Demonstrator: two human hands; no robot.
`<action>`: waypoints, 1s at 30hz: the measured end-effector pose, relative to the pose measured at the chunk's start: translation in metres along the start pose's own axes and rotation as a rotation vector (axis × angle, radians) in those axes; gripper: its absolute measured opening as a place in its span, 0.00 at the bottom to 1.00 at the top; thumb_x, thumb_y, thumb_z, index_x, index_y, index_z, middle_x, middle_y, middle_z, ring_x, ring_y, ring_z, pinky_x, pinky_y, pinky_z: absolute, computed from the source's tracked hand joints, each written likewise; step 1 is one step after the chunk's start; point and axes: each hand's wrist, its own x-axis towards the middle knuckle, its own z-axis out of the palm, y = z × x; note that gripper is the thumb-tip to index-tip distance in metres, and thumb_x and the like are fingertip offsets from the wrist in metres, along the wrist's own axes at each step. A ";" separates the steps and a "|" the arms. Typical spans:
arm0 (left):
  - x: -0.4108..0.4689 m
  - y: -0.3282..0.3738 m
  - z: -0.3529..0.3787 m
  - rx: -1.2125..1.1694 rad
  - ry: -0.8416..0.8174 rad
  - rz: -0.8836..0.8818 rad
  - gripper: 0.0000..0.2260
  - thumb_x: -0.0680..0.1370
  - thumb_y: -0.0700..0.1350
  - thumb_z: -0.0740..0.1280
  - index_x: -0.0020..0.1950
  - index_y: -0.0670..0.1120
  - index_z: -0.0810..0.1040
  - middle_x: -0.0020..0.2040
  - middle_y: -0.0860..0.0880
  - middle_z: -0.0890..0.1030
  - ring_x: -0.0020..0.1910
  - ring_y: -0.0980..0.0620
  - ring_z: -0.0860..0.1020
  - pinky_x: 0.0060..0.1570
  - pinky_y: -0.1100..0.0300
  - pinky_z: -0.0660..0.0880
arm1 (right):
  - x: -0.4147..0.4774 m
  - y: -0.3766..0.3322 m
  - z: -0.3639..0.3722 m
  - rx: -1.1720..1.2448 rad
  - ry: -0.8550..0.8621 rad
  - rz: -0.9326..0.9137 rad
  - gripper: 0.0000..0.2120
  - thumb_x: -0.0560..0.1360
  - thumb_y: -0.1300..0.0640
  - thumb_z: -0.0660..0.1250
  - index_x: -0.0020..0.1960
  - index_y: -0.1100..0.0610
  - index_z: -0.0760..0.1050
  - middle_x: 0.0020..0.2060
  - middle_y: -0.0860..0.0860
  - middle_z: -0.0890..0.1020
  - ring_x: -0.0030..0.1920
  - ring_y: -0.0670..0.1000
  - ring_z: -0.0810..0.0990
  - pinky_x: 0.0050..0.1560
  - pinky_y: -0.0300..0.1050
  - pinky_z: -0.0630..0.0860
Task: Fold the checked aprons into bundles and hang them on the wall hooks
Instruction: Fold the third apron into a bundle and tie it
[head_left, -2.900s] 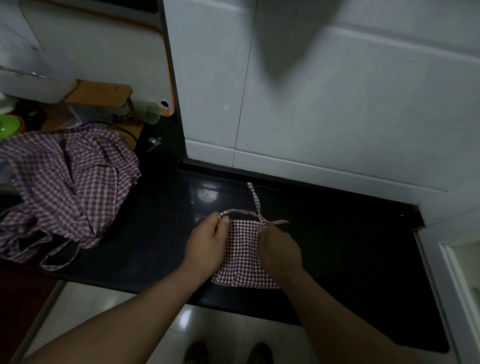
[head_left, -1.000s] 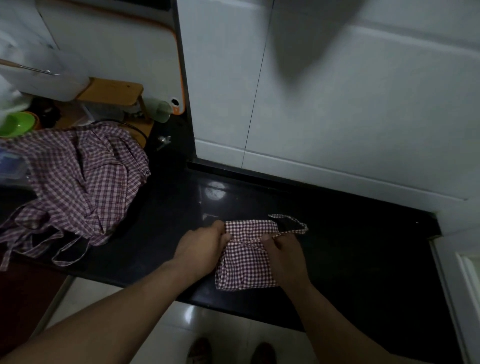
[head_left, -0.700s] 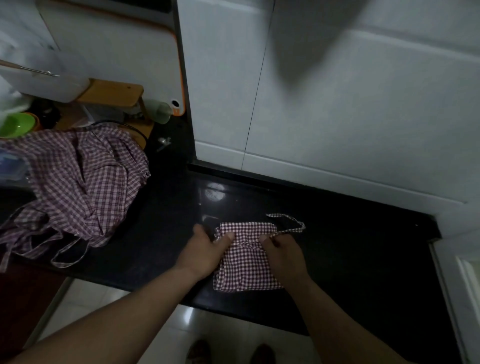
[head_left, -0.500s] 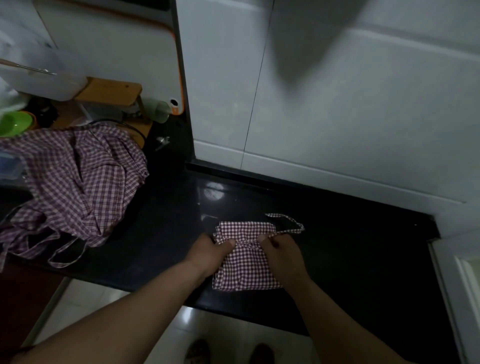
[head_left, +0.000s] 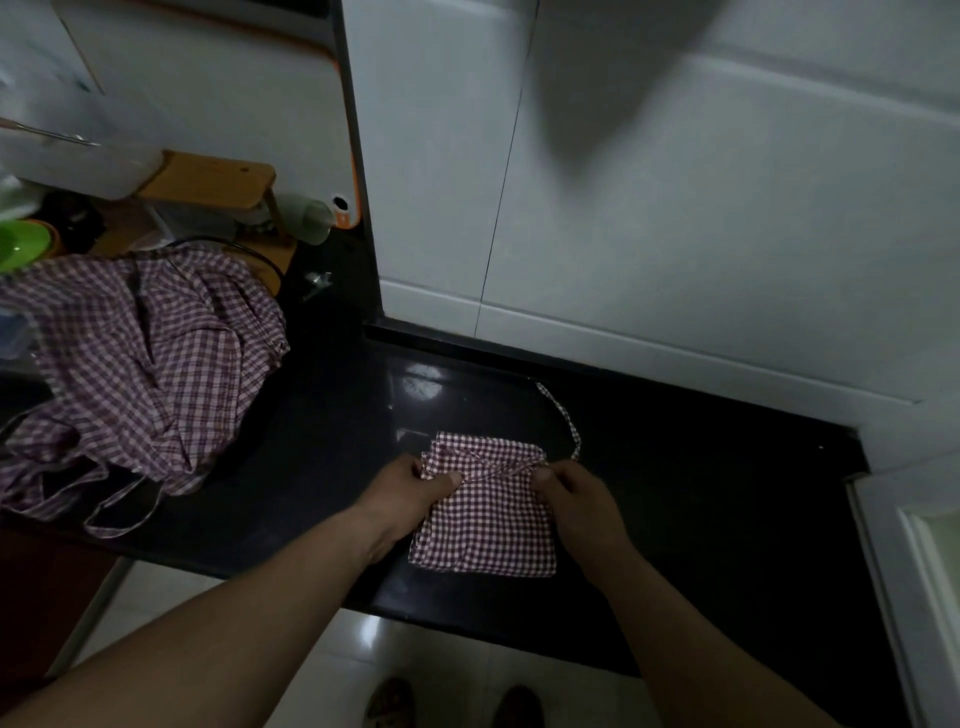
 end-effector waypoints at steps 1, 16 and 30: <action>0.000 0.001 0.001 0.004 0.002 -0.002 0.13 0.77 0.47 0.77 0.56 0.46 0.78 0.53 0.47 0.86 0.51 0.49 0.85 0.49 0.57 0.80 | 0.000 -0.001 0.001 -0.051 -0.029 -0.028 0.09 0.81 0.55 0.67 0.47 0.58 0.83 0.43 0.50 0.85 0.46 0.48 0.82 0.47 0.41 0.74; 0.001 -0.005 -0.001 0.749 0.300 0.512 0.37 0.74 0.53 0.75 0.80 0.57 0.62 0.70 0.48 0.65 0.67 0.49 0.67 0.67 0.48 0.70 | -0.012 -0.009 0.027 -0.346 -0.090 -0.126 0.27 0.72 0.35 0.50 0.59 0.42 0.81 0.61 0.47 0.79 0.64 0.51 0.76 0.69 0.59 0.70; 0.025 0.025 -0.010 1.224 -0.107 0.647 0.19 0.84 0.54 0.54 0.71 0.60 0.77 0.68 0.58 0.76 0.60 0.49 0.70 0.57 0.51 0.66 | 0.029 -0.059 0.057 -0.001 0.025 0.492 0.28 0.69 0.43 0.71 0.63 0.58 0.80 0.63 0.56 0.82 0.63 0.60 0.80 0.68 0.53 0.72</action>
